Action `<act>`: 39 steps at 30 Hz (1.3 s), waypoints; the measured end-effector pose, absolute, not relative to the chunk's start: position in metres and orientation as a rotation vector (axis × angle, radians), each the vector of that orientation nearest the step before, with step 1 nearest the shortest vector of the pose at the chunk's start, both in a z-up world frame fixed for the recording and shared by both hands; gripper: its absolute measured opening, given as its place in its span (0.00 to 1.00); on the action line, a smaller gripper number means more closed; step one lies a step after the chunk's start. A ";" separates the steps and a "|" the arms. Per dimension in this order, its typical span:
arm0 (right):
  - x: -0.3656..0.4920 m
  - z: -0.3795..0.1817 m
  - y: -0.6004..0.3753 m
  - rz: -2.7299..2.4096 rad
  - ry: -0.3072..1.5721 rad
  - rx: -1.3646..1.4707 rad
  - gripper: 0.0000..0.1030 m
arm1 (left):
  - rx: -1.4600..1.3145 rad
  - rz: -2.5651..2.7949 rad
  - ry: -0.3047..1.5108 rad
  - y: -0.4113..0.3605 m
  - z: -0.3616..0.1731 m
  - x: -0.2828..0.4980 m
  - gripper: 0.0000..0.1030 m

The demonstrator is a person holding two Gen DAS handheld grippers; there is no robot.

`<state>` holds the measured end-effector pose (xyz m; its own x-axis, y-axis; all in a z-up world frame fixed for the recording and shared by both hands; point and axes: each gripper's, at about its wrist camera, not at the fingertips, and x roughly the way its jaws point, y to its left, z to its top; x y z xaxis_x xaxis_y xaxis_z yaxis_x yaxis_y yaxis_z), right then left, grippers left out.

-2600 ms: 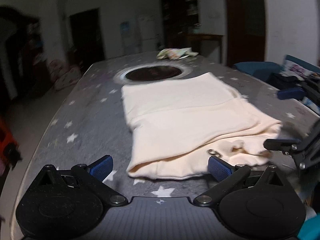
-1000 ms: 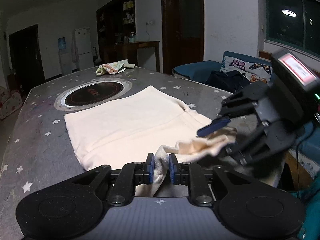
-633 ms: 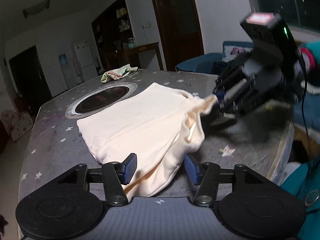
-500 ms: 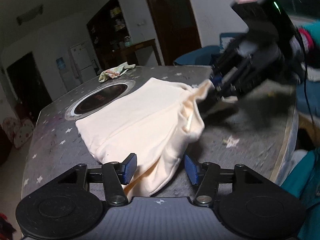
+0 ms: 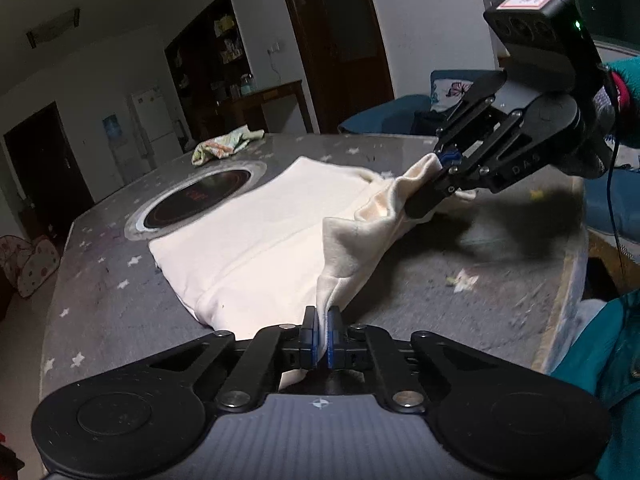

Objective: Fold clothes

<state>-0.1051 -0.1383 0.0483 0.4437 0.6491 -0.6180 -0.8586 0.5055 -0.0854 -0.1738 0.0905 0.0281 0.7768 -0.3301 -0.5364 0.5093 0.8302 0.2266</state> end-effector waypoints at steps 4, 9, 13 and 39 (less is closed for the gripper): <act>-0.122 0.062 -0.146 0.994 0.541 -0.424 0.07 | 0.336 -0.479 0.491 0.092 0.043 -0.189 0.04; -0.148 0.085 -0.161 1.043 0.557 -0.401 0.07 | 0.292 -0.500 0.482 0.096 0.067 -0.220 0.04; -0.159 0.105 -0.165 1.070 0.552 -0.408 0.06 | 0.290 -0.497 0.455 0.096 0.085 -0.233 0.04; 0.044 0.060 -0.098 0.884 0.653 -0.380 0.06 | 0.182 -0.308 0.554 0.126 0.044 -0.007 0.05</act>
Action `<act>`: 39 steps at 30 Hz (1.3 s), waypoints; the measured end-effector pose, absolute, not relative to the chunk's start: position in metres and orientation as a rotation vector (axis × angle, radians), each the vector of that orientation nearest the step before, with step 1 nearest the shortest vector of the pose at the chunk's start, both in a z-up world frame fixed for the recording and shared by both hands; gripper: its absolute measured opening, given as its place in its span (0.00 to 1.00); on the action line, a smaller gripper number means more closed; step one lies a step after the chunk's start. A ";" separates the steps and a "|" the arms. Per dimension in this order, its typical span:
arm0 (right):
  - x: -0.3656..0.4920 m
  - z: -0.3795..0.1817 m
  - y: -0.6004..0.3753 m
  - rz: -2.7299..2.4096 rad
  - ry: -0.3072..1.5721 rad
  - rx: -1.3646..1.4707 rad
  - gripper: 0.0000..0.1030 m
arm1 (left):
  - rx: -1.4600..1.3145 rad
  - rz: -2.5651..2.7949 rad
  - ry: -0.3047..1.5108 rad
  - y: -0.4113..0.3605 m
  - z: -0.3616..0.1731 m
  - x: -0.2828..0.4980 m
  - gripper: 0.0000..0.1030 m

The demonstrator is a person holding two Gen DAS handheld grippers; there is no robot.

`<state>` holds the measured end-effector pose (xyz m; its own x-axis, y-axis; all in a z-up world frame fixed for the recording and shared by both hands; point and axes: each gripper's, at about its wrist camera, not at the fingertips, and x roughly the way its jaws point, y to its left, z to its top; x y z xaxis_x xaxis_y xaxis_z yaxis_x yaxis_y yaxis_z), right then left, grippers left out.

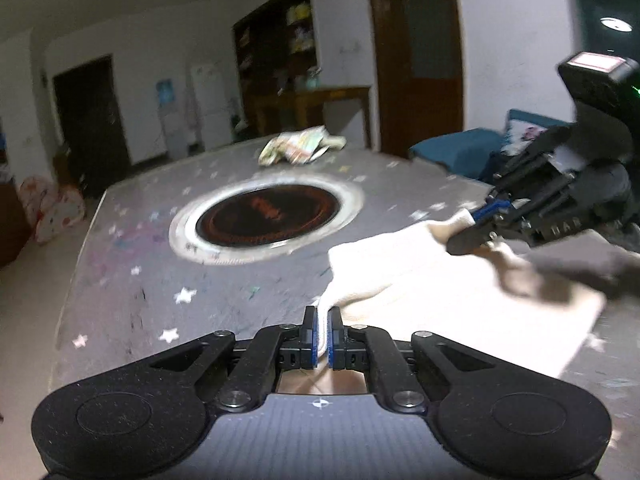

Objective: Fold clothes

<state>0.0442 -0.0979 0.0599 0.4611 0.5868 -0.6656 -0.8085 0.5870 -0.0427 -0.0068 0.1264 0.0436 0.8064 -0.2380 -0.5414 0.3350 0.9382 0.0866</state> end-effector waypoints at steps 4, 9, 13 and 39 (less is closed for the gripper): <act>0.065 0.029 -0.089 0.810 0.695 -0.338 0.10 | 0.161 -0.255 0.606 0.128 0.025 0.012 0.09; 0.077 0.020 -0.095 0.736 0.689 -0.278 0.24 | 0.122 -0.202 0.597 0.133 0.024 0.019 0.19; 0.078 0.025 -0.101 0.696 0.684 -0.254 0.29 | 0.115 -0.136 0.570 0.139 0.030 0.023 0.20; 0.082 0.023 -0.017 0.845 0.772 -0.273 0.22 | 0.096 -0.380 0.615 0.104 0.018 -0.047 0.18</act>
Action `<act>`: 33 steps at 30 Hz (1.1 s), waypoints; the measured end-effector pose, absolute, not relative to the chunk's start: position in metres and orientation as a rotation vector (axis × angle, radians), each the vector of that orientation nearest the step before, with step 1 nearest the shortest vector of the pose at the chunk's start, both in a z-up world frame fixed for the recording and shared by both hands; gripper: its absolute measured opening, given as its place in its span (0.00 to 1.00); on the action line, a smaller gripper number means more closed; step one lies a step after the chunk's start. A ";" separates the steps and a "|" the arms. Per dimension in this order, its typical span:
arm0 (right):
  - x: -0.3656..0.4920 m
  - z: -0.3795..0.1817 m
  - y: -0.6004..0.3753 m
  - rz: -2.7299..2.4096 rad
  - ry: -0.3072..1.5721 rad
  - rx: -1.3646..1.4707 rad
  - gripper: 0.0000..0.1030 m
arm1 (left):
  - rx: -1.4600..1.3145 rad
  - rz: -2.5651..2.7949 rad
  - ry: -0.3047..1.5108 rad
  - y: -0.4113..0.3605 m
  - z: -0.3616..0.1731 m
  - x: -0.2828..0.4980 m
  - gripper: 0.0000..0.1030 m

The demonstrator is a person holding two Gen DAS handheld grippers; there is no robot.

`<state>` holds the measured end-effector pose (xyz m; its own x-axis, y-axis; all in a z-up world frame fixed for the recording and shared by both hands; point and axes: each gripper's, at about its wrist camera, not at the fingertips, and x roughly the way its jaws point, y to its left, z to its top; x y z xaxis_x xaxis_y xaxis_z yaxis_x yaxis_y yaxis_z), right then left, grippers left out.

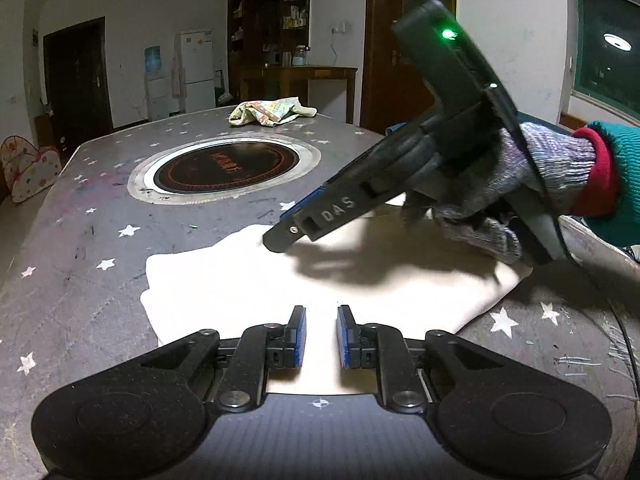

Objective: Fold clothes

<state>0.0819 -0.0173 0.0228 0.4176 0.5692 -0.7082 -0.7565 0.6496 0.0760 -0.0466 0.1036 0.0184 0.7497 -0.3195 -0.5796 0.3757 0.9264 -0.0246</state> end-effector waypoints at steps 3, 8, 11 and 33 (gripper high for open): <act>0.084 0.026 -0.015 0.838 0.779 -0.251 0.23 | 0.080 -0.375 0.613 0.106 0.018 -0.046 0.18; 0.071 0.035 -0.008 0.890 0.729 -0.282 0.24 | 0.071 -0.379 0.609 0.107 0.017 -0.047 0.18; 0.072 0.030 0.006 0.898 0.726 -0.319 0.24 | 0.062 -0.382 0.609 0.108 0.017 -0.046 0.18; 0.042 0.038 -0.084 0.859 0.751 -0.249 0.46 | -0.075 -0.278 0.614 0.138 0.034 -0.013 0.19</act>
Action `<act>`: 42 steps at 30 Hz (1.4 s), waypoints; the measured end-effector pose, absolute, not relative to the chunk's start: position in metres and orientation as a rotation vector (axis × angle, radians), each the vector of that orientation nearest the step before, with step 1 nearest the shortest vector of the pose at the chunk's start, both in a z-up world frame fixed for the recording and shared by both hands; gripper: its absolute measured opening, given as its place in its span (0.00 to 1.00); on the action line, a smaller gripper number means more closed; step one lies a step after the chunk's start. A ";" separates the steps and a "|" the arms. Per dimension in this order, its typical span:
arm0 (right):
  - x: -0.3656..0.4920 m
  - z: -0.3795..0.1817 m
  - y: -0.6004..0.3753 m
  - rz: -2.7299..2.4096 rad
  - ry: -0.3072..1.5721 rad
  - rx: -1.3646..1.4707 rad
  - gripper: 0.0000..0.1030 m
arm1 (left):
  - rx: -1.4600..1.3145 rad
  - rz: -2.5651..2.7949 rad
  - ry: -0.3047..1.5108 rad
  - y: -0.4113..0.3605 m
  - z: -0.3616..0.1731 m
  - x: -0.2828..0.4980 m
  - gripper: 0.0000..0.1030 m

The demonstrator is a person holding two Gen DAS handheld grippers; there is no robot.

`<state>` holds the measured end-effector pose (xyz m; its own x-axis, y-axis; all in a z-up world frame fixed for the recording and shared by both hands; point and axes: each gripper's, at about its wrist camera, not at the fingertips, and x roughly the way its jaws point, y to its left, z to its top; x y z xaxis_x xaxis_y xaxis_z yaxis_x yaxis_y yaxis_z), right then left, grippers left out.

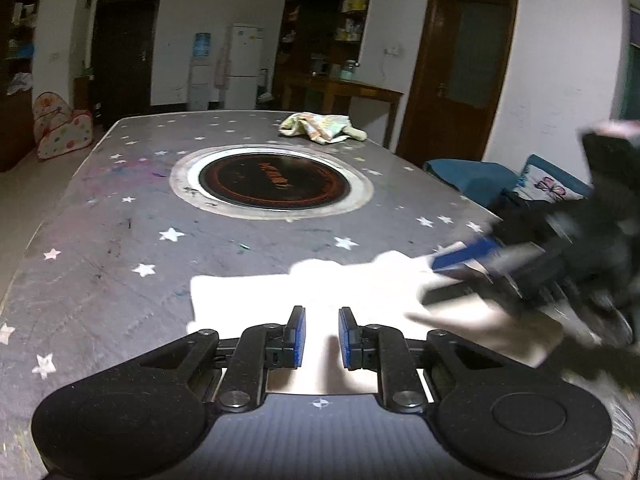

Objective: Fold clothes

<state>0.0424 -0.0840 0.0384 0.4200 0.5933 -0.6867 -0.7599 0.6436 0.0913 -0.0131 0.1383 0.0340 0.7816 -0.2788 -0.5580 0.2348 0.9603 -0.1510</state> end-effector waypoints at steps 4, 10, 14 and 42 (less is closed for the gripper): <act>0.045 0.023 -0.100 0.825 0.783 -0.212 0.46 | -0.075 -0.227 0.665 0.142 0.025 0.002 0.19; 0.051 0.033 -0.111 0.804 0.756 -0.156 0.43 | -0.088 -0.213 0.675 0.146 0.026 0.008 0.19; 0.064 0.031 -0.106 0.778 0.760 -0.159 0.35 | -0.073 -0.253 0.661 0.131 0.032 0.017 0.19; 0.025 0.046 -0.153 0.651 0.674 -0.326 0.35 | -0.038 -0.243 0.647 0.109 0.037 0.014 0.26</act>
<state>0.0255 -0.1533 0.0457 0.5954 0.4485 -0.6666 -0.6506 0.7559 -0.0726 0.0138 0.1088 0.0367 0.7708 -0.2355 -0.5919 0.2120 0.9710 -0.1103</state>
